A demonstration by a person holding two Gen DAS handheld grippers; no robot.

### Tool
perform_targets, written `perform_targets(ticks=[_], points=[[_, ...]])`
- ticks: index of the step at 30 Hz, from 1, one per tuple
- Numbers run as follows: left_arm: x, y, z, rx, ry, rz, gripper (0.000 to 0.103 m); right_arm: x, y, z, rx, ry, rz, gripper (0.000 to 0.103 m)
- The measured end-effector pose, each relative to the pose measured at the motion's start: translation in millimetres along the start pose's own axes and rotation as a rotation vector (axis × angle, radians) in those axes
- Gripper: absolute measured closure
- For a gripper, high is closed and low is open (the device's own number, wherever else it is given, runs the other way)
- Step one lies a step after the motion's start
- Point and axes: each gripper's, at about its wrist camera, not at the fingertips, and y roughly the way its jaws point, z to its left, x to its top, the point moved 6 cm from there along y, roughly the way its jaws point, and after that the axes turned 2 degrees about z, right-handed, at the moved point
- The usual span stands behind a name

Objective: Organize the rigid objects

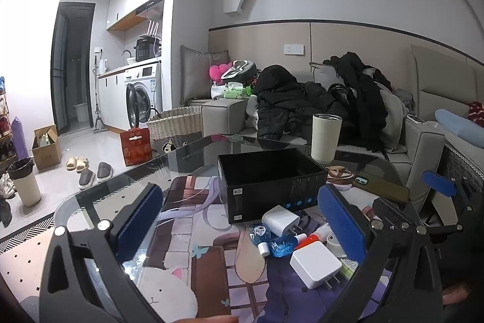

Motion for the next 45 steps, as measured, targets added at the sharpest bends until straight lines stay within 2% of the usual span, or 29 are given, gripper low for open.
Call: perform_targets(ticks=[28, 45], points=[[-2, 8, 1, -0.003, -0.01, 0.027, 0.0, -3, -1, 7, -0.001, -0.018, 0.007, 0.0], [-2, 9, 2, 0.0, -0.009, 0.027, 0.0, 0, -6, 13, -0.004, -0.056, -0.02, 0.0]])
